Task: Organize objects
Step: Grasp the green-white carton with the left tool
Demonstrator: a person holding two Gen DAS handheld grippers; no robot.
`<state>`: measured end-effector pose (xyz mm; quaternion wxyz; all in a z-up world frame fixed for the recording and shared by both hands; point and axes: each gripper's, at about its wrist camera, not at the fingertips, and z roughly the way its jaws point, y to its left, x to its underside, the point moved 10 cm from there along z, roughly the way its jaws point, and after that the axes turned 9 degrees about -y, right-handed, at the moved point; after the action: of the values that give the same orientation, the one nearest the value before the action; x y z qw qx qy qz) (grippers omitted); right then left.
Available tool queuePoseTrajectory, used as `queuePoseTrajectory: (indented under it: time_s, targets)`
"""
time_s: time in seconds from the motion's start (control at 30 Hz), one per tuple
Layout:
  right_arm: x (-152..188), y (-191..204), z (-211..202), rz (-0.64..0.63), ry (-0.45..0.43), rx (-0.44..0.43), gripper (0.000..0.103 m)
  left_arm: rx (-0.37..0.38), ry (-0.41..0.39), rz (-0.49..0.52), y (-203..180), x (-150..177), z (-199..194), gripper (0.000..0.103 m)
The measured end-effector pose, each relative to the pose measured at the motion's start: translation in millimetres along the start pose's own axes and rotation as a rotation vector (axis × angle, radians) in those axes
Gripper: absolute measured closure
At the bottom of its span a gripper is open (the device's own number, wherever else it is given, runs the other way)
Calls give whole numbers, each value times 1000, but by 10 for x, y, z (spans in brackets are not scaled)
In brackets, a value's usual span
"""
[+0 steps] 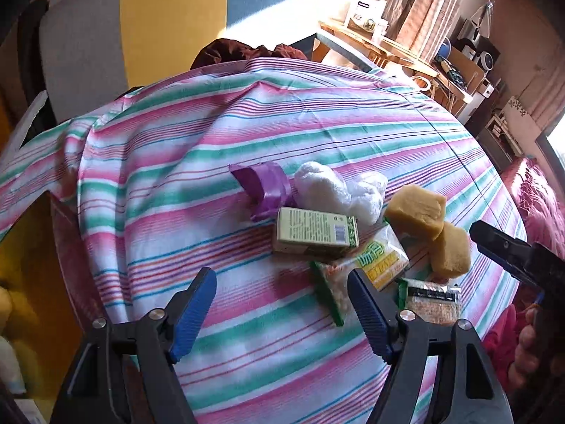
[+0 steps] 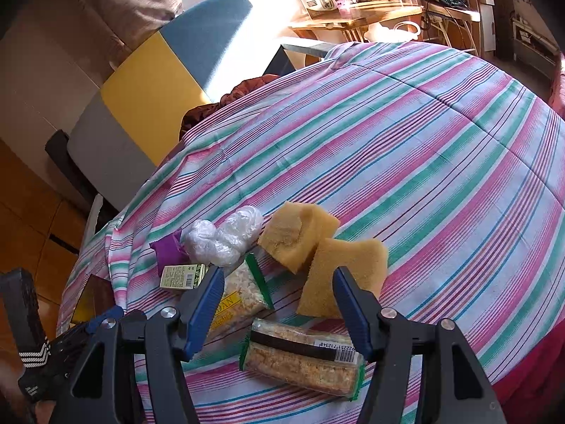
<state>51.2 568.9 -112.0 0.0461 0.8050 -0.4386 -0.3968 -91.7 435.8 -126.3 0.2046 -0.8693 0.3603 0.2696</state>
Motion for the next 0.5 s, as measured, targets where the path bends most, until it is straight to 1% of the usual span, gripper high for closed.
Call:
queuePoseTrajectory:
  time_s: [0.03,0.1,0.17,0.2,0.27,0.33,0.43,0.47,0.5]
  targets:
    - [4,2,2,2,4,-4,38,7,2,14,-49,-35,55,10]
    - [5,6,13,9,10,-12,38,0,4,45,-131,-103,147,7]
    - [6,6,20,14,15,-18,38,-30,-10,104,-203,-184,224,0]
    - [8,6,20,19,17,-23,38,-42,-14,140,-241,-217,275,0]
    - [8,11,24,24,21,-32,38,-53,6,190,-292,-230,394,0]
    - [10,17,26,22,24,-34,38,-48,27,198,-321,-220,508,0]
    - [11,26,31,20,26,-38,38,-87,41,206,-278,-215,684,1]
    - [9,25,30,20,24,-38,38,-90,46,204,-264,-203,722,4]
    - [6,20,33,19,23,-36,38,-82,53,193,-254,-184,749,16]
